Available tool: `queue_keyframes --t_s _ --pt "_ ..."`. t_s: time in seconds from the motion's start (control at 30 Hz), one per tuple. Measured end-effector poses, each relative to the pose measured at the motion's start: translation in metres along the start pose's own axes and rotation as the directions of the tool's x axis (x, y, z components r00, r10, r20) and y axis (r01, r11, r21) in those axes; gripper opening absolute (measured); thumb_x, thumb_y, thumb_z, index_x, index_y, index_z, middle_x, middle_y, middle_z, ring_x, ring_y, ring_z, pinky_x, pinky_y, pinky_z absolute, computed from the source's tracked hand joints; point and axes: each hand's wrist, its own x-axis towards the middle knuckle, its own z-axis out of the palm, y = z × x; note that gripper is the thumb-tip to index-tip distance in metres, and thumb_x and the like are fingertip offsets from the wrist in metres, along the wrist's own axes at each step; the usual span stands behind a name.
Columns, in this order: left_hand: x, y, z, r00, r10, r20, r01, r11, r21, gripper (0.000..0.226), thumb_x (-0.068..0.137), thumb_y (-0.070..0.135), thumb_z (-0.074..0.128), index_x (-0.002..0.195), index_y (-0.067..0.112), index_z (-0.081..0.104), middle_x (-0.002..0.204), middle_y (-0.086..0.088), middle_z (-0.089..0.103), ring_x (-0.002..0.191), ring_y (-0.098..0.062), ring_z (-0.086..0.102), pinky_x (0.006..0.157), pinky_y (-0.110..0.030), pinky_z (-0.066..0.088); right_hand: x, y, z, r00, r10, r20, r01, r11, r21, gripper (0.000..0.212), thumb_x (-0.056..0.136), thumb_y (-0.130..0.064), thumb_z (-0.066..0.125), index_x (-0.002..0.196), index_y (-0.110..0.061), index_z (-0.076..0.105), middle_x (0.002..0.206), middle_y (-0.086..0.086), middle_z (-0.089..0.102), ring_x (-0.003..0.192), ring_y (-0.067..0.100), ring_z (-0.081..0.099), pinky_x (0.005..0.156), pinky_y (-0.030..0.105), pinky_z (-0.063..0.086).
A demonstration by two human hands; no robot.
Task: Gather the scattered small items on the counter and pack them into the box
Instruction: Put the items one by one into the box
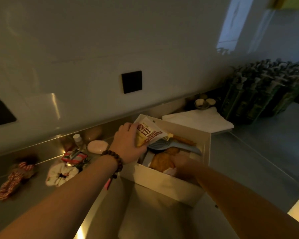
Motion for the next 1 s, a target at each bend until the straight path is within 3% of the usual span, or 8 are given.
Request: queue_keyframes --t_s 0.07,0.17,0.27,0.37,0.43,0.57,0.83,1.0 --pt "0.002 0.001 0.004 0.999 0.029 0.028 -0.029 0.999 -0.022 0.08 0.073 0.056 0.061 0.138 0.019 0.032 0.13 -0.003 0.04 0.115 -0.019 0.038 0.098 -0.037 0.038 -0.002 -0.001 -0.002 0.999 0.001 0.052 0.004 0.996 -0.084 0.018 0.09 -0.027 0.059 0.078 -0.027 0.046 0.105 0.008 0.05 0.096 0.018 0.046 0.086 0.03 0.039" --pt "0.004 0.003 0.008 0.994 0.078 0.078 -0.074 0.996 -0.056 0.08 0.074 0.053 0.063 0.139 0.02 0.031 0.134 -0.002 0.039 0.119 -0.019 0.036 0.1 -0.036 0.036 -0.004 -0.002 -0.013 0.995 0.042 0.086 -0.029 0.989 -0.148 0.019 0.088 -0.022 0.062 0.106 -0.015 0.06 0.114 0.011 0.056 0.106 0.023 0.053 0.094 0.032 0.042" --pt "0.011 0.006 0.008 0.981 0.144 0.127 -0.135 0.988 -0.078 0.08 0.074 0.049 0.066 0.14 0.026 0.029 0.139 0.001 0.037 0.124 -0.019 0.034 0.104 -0.038 0.03 -0.011 -0.003 -0.039 0.984 0.11 -0.142 -0.072 0.966 0.248 0.027 0.093 -0.022 0.056 0.116 -0.007 0.061 0.116 0.013 0.062 0.107 0.026 0.059 0.095 0.035 0.048" --pt "0.023 0.012 0.009 0.952 0.215 0.218 -0.201 0.976 -0.085 0.081 0.072 0.046 0.068 0.14 0.03 0.029 0.139 0.004 0.039 0.127 -0.017 0.035 0.108 -0.039 0.028 -0.021 0.002 -0.072 0.916 0.285 -0.283 0.07 0.58 0.812 0.03 0.099 -0.025 0.045 0.113 -0.001 0.058 0.105 0.021 0.065 0.094 0.031 0.065 0.084 0.04 0.055" --pt "0.032 0.023 0.014 0.914 0.267 0.307 -0.254 0.964 -0.085 0.081 0.069 0.046 0.07 0.139 0.033 0.03 0.138 0.007 0.04 0.126 -0.015 0.035 0.109 -0.042 0.028 -0.029 0.005 -0.083 0.929 0.289 -0.229 0.093 0.417 0.904 0.036 0.098 -0.03 0.048 0.128 -0.012 0.048 0.105 0.013 0.063 0.087 0.024 0.066 0.069 0.031 0.058" --pt "0.041 0.049 0.032 0.827 0.364 0.429 -0.33 0.931 -0.155 0.08 0.068 0.04 0.074 0.136 0.038 0.032 0.134 0.01 0.043 0.119 -0.008 0.036 0.099 -0.03 0.027 -0.033 0.018 -0.071 0.93 0.205 -0.305 -0.011 0.846 0.534 0.056 0.086 -0.022 0.067 0.137 -0.021 0.043 0.121 0.003 0.054 0.098 0.012 0.055 0.07 0.015 0.046" --pt "0.046 0.046 0.055 0.72 0.39 0.574 -0.481 0.877 0.008 0.094 0.071 0.047 0.073 0.146 0.025 0.021 0.151 0.001 0.023 0.137 -0.019 0.023 0.114 -0.04 0.02 -0.035 0.015 -0.041 0.939 0.084 -0.333 -0.069 0.996 0.059 0.042 0.088 -0.022 0.061 0.126 -0.006 0.053 0.128 0.016 0.054 0.118 0.032 0.052 0.096 0.037 0.042" --pt "0.037 0.021 0.054 0.658 0.267 0.704 -0.448 0.89 0.082 0.089 0.084 0.043 0.061 0.149 0.02 0.004 0.157 -0.003 -0.001 0.142 -0.021 0.009 0.114 -0.032 0.012 -0.03 -0.007 -0.011 0.999 -0.003 -0.037 -0.002 0.989 -0.15 0.073 0.093 -0.046 0.05 0.15 -0.014 0.017 0.156 0.018 0.014 0.139 0.04 0.022 0.111 0.051 0.025"
